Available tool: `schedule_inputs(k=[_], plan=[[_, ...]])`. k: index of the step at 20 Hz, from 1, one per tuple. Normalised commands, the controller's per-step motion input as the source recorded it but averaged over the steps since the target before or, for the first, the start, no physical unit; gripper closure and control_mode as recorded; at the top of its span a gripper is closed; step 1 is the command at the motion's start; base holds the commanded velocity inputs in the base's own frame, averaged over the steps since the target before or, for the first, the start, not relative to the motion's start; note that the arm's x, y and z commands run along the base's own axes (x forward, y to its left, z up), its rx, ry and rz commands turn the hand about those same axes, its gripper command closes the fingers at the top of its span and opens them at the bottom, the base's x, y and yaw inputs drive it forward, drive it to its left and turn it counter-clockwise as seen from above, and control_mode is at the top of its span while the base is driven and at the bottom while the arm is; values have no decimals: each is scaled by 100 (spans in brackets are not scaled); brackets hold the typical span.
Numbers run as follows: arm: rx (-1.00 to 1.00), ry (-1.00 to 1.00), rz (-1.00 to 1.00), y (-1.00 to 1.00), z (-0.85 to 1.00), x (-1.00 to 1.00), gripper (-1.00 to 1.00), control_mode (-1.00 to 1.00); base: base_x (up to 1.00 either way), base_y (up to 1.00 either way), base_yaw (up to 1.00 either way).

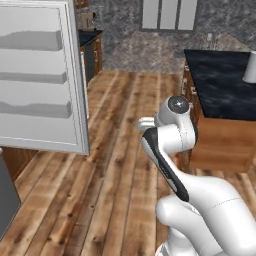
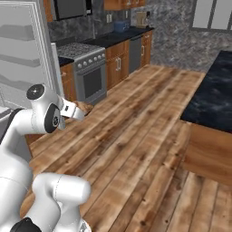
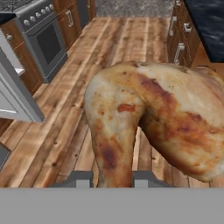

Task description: Pick chicken drumstick from the fridge and place it on the plate on the counter.

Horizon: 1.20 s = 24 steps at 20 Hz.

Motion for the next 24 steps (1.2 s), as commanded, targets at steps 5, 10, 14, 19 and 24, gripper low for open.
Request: schedule_inputs(k=[5,10,14,19,24], plan=[[0,0,0,0,0,0,100,100,50,-48,-3],[0,0,0,0,0,0,100,100,48,-47,-3],[0,0,0,0,0,0,100,100,48,-38,-2],[0,0,0,0,0,0,100,100,47,-28,0],[0,0,0,0,0,0,100,100,59,-5,0]])
